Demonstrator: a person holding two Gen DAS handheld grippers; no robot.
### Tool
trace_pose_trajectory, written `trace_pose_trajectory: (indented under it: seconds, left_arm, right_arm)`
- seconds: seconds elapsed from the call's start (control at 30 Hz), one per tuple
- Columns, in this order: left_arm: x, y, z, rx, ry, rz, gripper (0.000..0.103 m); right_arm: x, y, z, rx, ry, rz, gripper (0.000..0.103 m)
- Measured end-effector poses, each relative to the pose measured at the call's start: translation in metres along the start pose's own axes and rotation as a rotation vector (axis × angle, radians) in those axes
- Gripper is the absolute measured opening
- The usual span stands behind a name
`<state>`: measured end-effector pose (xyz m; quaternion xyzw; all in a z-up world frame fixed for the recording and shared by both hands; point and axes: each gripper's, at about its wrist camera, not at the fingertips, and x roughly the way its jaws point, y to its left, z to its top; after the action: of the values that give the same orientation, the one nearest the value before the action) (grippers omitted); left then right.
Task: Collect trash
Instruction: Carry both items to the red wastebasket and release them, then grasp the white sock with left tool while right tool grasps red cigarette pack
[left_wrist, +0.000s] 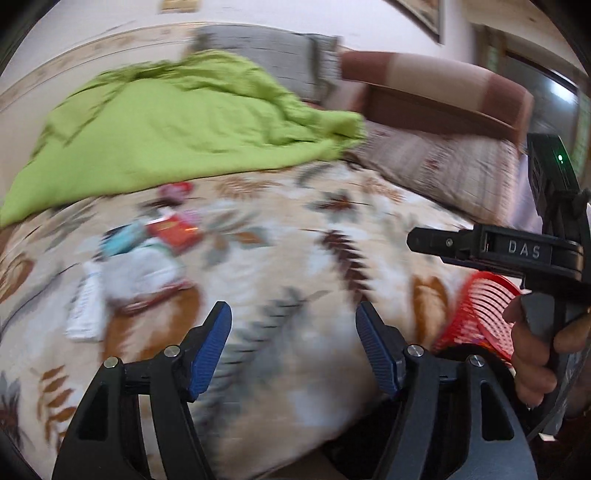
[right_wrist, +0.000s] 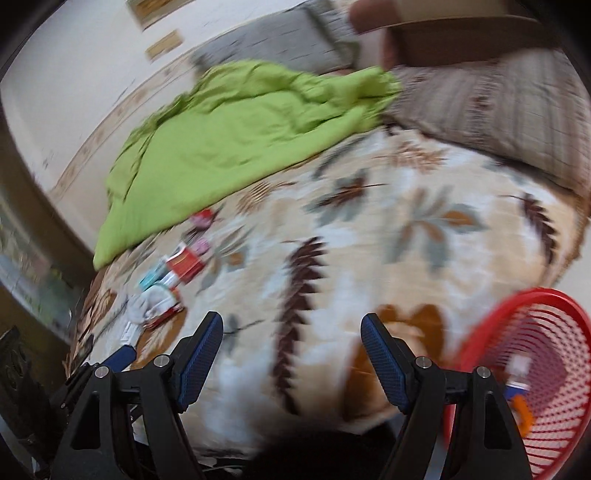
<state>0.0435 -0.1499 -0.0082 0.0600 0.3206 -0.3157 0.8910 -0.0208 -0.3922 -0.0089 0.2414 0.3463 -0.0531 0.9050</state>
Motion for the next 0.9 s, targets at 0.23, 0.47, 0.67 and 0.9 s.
trace_pose_trajectory:
  seconds: [0.23, 0.47, 0.67, 0.9]
  left_arm:
    - [-0.006, 0.093, 0.006, -0.183, -0.035, 0.161, 0.071]
    - [0.031, 0.159, 0.013, -0.400, 0.006, 0.180, 0.072]
    - [0.081, 0.158, 0.020, -0.382, 0.076, 0.160, 0.072]
    - [0.096, 0.151, 0.020, -0.305, 0.094, 0.180, 0.024]
  right_arm:
    - [0.081, 0.065, 0.010, -0.105, 0.071, 0.006, 0.081]
    - [0.111, 0.077, 0.009, -0.114, 0.093, 0.076, 0.081]
    - [0.110, 0.077, 0.008, -0.127, 0.085, 0.074, 0.081]
    - [0.108, 0.070, 0.011, -0.094, 0.087, 0.082, 0.081]
